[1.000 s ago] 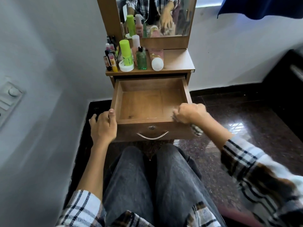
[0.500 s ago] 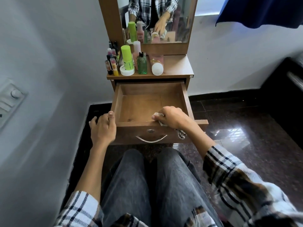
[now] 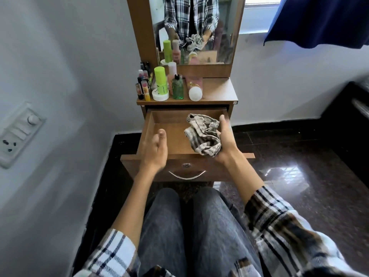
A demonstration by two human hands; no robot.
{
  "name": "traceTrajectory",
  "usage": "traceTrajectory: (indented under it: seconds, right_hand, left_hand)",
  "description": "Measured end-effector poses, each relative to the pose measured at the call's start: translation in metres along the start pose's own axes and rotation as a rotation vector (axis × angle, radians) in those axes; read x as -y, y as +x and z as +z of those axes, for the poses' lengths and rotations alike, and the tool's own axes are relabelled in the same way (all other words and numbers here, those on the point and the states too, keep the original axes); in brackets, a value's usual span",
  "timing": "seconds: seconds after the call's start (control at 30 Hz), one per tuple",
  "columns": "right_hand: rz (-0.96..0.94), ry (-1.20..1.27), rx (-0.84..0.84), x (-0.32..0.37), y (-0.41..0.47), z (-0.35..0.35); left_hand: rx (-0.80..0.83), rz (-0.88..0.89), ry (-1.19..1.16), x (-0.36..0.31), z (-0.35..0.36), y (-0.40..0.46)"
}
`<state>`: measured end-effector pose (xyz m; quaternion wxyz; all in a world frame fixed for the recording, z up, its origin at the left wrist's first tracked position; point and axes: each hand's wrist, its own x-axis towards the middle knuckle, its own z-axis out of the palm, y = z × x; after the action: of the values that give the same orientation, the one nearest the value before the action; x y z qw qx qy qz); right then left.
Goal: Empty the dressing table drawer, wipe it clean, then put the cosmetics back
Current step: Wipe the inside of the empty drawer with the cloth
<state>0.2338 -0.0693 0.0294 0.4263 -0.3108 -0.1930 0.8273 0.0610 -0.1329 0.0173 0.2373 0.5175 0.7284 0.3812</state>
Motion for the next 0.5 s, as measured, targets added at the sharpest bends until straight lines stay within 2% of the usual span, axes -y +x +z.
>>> traceTrajectory:
  seconds: [0.13,0.23,0.33,0.5]
  right_hand:
    - [0.004,-0.01,0.127,-0.013,-0.015,0.001]
    - [0.019,-0.053,0.159,-0.027,-0.025,0.0]
    - [0.037,-0.04,0.155,-0.037,-0.03,-0.002]
    - [0.03,0.077,0.188,-0.037,-0.033,-0.005]
  left_hand:
    - [0.319,-0.18,-0.298,-0.024,0.006,-0.001]
    - [0.443,-0.134,-0.409,-0.027,0.005,-0.01]
    - [0.472,-0.112,-0.556,-0.024,0.006,-0.017]
    - [0.235,-0.158,-0.586,-0.017,0.01,-0.027]
